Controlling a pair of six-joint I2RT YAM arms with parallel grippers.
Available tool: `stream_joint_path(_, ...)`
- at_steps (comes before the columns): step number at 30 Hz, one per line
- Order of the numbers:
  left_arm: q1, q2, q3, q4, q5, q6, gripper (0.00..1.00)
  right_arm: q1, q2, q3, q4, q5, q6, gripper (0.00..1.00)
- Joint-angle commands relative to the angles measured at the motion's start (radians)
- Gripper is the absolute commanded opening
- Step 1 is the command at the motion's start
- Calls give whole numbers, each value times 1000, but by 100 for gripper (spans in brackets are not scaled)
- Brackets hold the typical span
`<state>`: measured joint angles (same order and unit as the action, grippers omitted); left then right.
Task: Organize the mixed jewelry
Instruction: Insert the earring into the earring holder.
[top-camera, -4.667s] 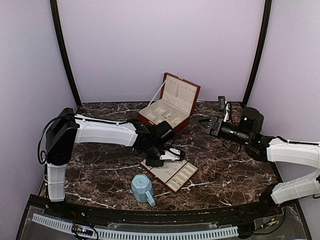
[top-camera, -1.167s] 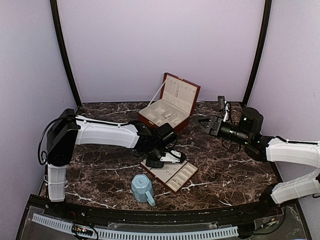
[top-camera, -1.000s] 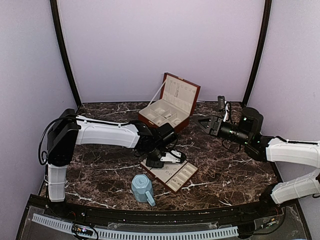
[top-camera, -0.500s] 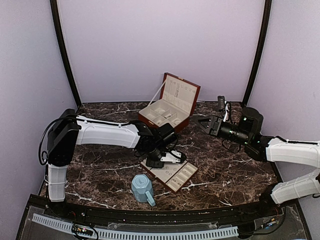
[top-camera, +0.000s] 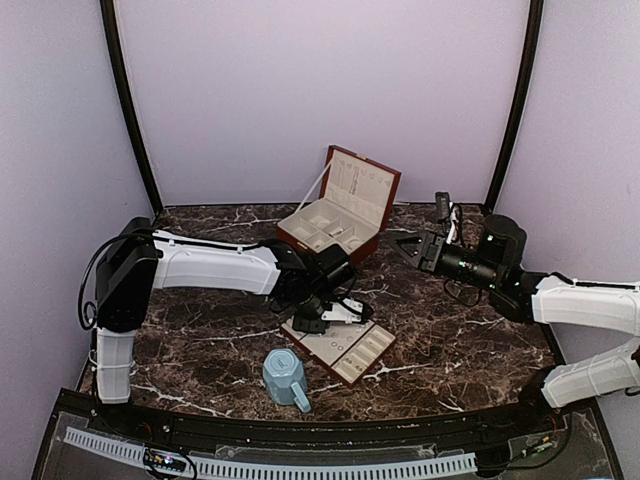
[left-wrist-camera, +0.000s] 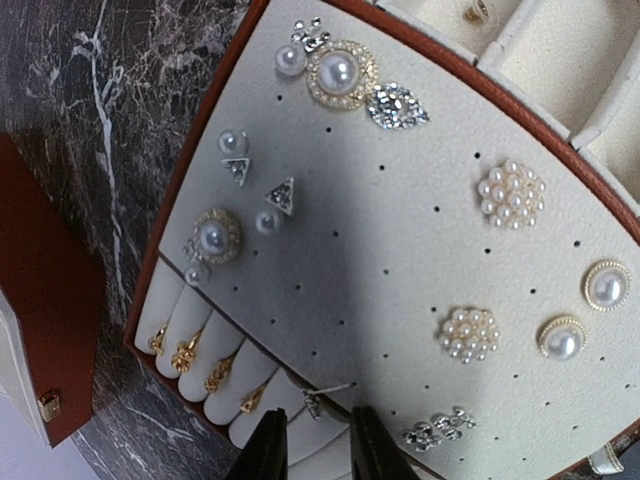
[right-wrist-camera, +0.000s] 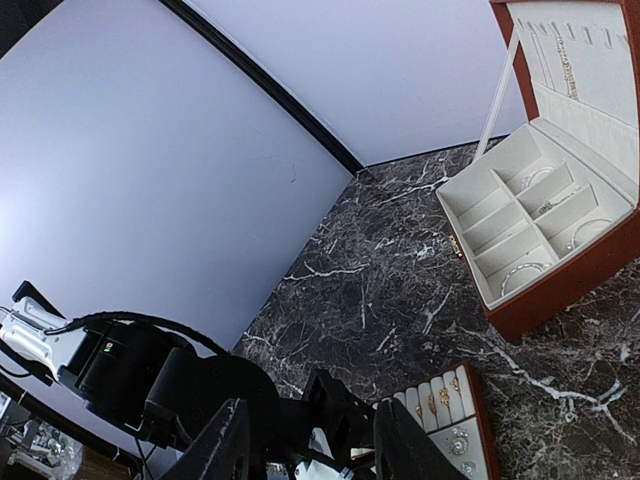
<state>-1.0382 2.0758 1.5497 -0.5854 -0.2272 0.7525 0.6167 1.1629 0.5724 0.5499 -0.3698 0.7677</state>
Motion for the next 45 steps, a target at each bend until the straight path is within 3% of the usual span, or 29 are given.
stream_joint_path(1,-6,34,0,-37,20,-1,26,-6,3,-12,44,-3,-7,43)
stream_joint_path(13,-6,-76,11,-33,40,-70,36,-6,9,7,1,8,-40,43)
stream_joint_path(24,46,-272,-113,88,172,-247,46,6,111,119,-217,38,-180,44)
stream_joint_path(41,506,-619,-395,422,459,-725,48,188,528,527,-614,88,-252,32)
stream_joint_path(45,597,-685,-480,498,454,-748,51,213,628,608,-681,90,-237,28)
